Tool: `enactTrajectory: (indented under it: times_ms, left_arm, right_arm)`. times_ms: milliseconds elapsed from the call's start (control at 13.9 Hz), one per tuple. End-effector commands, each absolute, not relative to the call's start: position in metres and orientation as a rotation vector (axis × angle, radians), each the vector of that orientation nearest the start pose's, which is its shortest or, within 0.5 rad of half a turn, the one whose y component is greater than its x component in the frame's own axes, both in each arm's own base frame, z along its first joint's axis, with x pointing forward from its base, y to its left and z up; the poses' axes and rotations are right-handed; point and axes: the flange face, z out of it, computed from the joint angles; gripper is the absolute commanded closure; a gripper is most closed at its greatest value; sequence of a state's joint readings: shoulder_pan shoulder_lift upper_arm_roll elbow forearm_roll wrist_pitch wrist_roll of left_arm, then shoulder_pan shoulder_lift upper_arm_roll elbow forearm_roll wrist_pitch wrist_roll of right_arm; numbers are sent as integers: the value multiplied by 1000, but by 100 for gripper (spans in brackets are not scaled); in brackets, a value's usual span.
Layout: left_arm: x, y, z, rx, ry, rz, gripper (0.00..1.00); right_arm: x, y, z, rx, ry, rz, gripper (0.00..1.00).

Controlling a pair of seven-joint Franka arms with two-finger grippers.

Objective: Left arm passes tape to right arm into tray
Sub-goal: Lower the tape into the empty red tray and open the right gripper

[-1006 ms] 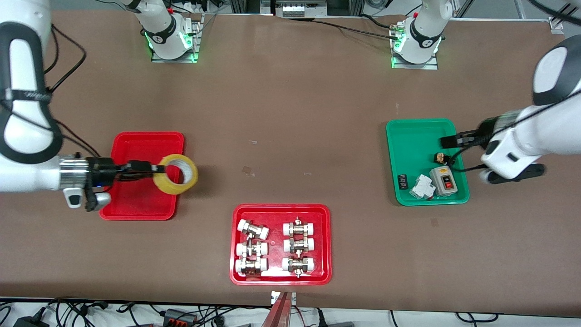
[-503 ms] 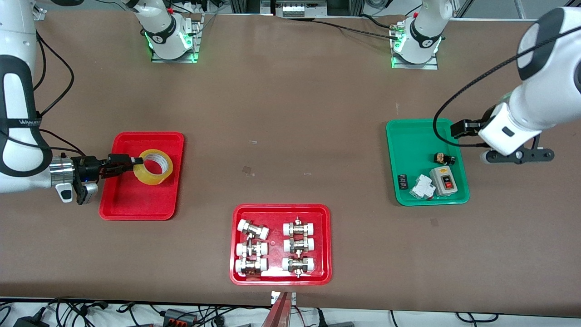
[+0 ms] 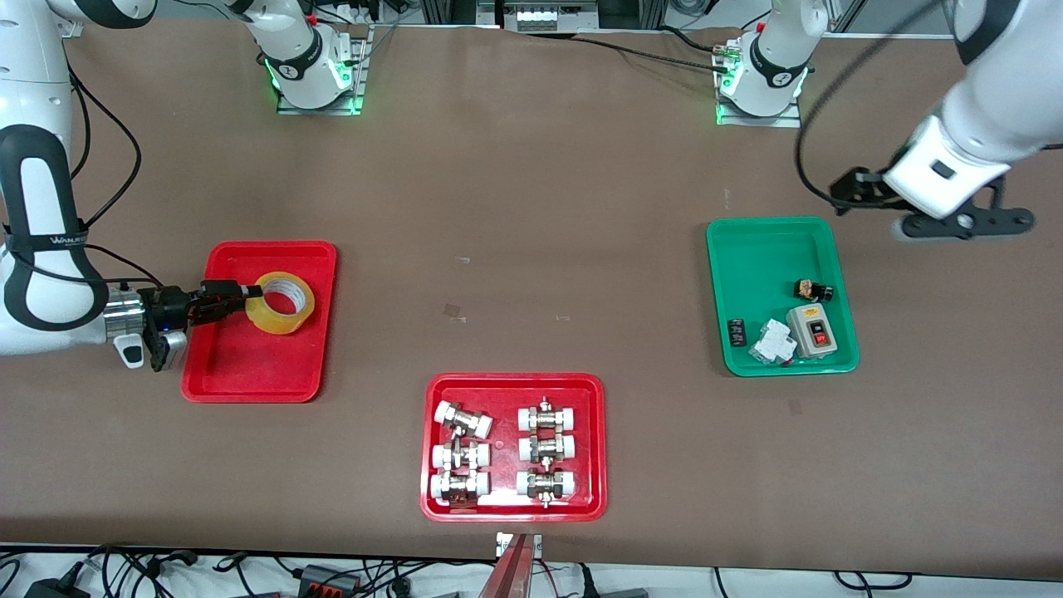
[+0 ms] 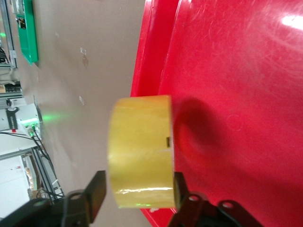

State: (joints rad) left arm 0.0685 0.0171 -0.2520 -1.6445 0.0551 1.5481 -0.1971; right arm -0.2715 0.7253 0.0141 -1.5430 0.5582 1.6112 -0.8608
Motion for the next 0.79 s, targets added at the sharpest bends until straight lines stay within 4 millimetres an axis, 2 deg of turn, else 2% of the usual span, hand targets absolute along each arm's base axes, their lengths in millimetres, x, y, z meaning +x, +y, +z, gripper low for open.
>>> enactTrajectory:
  times_ms: [0, 144, 287, 503, 647, 719]
  left_arm:
    - [545, -90, 581, -3104, -32, 121, 0]
    - [545, -89, 581, -3104, -34, 121, 0]
    - [548, -80, 582, -3106, -60, 114, 0]
    - [550, -81, 584, -3110, -60, 91, 0]
    - [551, -83, 584, -3111, -50, 84, 0]
    - [551, -84, 583, -3111, -48, 84, 0]
  right_arm:
    - [630, -108, 213, -2316, -508, 297, 0]
    - [634, -106, 218, -2371, -559, 295, 0]
    - [644, -94, 237, -2449, -653, 276, 0]
    - [658, -74, 278, -2588, -798, 234, 0]
    - [663, -62, 308, -2692, -794, 219, 0]
    - [663, -51, 330, -2768, -754, 230, 0]
